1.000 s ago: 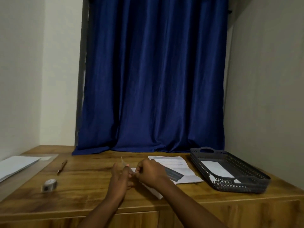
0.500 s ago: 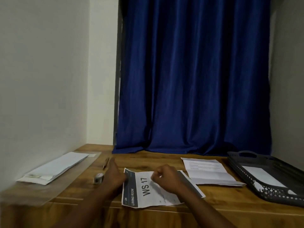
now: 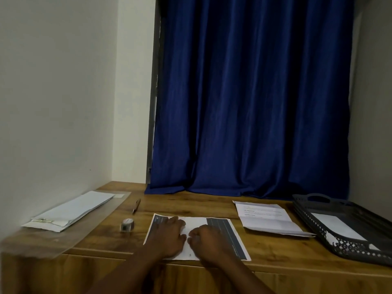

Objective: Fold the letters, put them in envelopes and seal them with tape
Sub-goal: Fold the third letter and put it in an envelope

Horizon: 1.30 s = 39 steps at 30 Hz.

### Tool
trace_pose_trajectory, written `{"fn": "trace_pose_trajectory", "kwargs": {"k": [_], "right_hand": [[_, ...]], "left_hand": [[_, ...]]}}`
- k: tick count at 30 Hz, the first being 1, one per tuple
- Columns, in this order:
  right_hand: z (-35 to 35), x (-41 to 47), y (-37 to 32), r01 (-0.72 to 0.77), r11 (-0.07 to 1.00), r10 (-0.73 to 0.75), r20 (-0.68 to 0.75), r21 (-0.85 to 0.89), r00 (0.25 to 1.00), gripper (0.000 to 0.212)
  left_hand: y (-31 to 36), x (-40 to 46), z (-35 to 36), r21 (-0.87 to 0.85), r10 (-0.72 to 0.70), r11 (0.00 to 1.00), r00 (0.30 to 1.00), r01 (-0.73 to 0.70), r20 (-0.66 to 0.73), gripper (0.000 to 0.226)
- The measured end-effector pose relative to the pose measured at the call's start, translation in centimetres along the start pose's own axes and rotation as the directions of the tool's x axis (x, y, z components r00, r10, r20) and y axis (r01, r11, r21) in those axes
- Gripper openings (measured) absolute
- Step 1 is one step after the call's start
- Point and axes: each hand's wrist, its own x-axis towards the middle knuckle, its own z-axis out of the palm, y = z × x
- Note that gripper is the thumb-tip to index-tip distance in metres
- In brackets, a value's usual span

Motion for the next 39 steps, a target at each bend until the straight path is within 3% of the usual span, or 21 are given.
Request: {"fn": "trace_pose_trajectory", "kwargs": {"k": [4,6,8,11,14,19,23,27,31,34,39], "right_hand": [[0.0,0.5,-1.0,0.028,0.998,-0.036,-0.135,-0.059,0.99,0.037],[0.0,0.7,-1.8,0.034,0.999,-0.035,-0.173,-0.011,0.984,0.04],[0.3,0.9,-2.8,0.062,0.998,-0.059,-0.118,0.018,0.991,0.042],[1.4,1.4,-2.8,0.068,0.994,-0.061,0.093,-0.081,0.994,0.05],[2.0,1.9,-1.2,0.039,0.997,-0.024,0.193,-0.074,0.981,0.062],[0.5,2.3,3.0,-0.061,0.988,0.092,0.225,-0.141,0.97,0.075],[-1.6,2.0,7.1,-0.162,0.969,0.192,0.162,-0.186,0.968,0.072],[-2.4,2.5,6.8,-0.24,0.948,0.274,0.154,-0.209,0.949,0.066],[-0.8,3.2,2.7,-0.118,0.95,0.132,0.032,-0.289,0.991,0.062],[1.3,3.8,0.1,0.037,0.971,-0.002,0.144,-0.237,0.99,0.059],[1.2,4.7,1.8,-0.001,0.987,0.04,0.241,-0.159,0.97,0.068]], "left_hand": [[-0.6,0.3,0.4,-0.006,-0.034,0.999,0.999,0.034,0.015,0.054],[-0.7,0.5,0.6,-0.007,-0.031,0.999,0.999,0.031,0.017,0.056],[-0.6,0.7,1.0,0.029,-0.021,0.999,0.998,0.019,0.057,0.059],[-0.8,0.7,1.7,0.133,-0.029,0.991,0.988,0.009,0.149,0.066],[-1.0,0.9,1.9,0.12,-0.049,0.992,0.983,0.027,0.178,0.065],[-2.0,1.2,1.5,0.092,-0.079,0.994,0.972,0.06,0.222,0.069],[-2.9,1.2,1.4,0.107,-0.112,0.99,0.968,0.089,0.226,0.074],[-2.5,1.1,1.5,0.112,-0.115,0.989,0.971,0.093,0.212,0.074],[-2.4,0.9,1.3,0.119,-0.111,0.989,0.973,0.088,0.202,0.073],[-2.6,0.7,1.3,0.127,-0.101,0.989,0.974,0.076,0.202,0.073],[-2.6,0.8,1.4,0.129,-0.096,0.989,0.976,0.071,0.197,0.072]]}}
